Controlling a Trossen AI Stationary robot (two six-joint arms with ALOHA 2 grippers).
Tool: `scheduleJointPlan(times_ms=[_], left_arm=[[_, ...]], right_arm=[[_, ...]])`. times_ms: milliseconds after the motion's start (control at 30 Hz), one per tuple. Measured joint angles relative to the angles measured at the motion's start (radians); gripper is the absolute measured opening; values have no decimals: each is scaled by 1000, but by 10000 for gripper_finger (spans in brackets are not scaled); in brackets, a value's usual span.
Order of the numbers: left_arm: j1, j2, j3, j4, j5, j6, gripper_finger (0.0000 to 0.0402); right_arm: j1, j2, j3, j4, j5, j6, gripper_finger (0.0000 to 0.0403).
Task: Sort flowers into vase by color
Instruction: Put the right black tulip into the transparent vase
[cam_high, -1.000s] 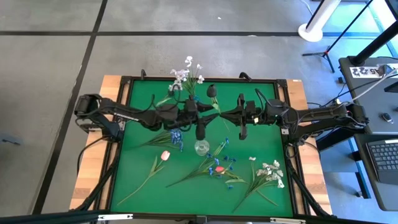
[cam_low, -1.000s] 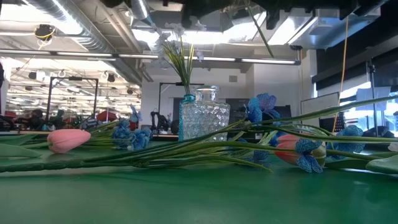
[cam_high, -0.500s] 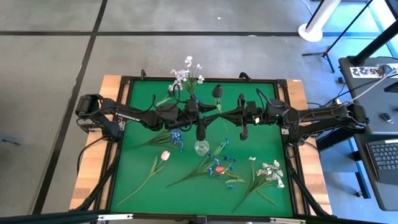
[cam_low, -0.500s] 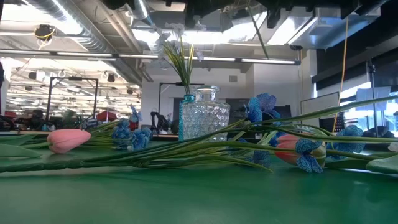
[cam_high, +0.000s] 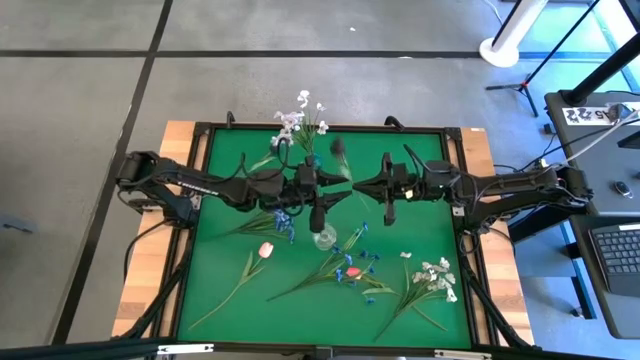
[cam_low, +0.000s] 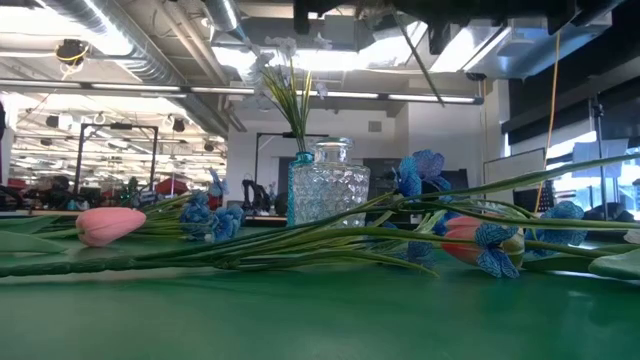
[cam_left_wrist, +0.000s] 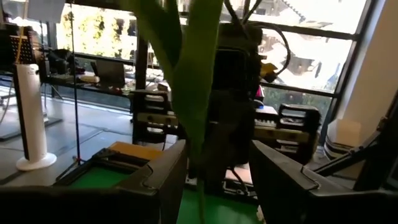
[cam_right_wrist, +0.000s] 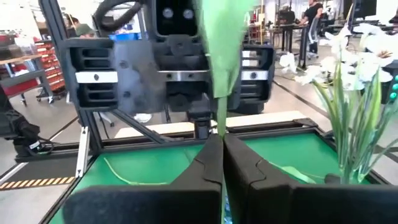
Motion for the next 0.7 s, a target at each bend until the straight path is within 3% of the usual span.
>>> scheduleJointPlan(times_ms=[333,567,700], left_arm=[[49,-5,0,13,-9,-26,167],[87,-4,-1,15,62,-80,166],[86,-4,-1,-20,70,-88,141]], right_arm=[[1,6,0,10,-7,2,0],[1,66,0,45,-7,2,0],[1,87,0,46,-9,2,0]])
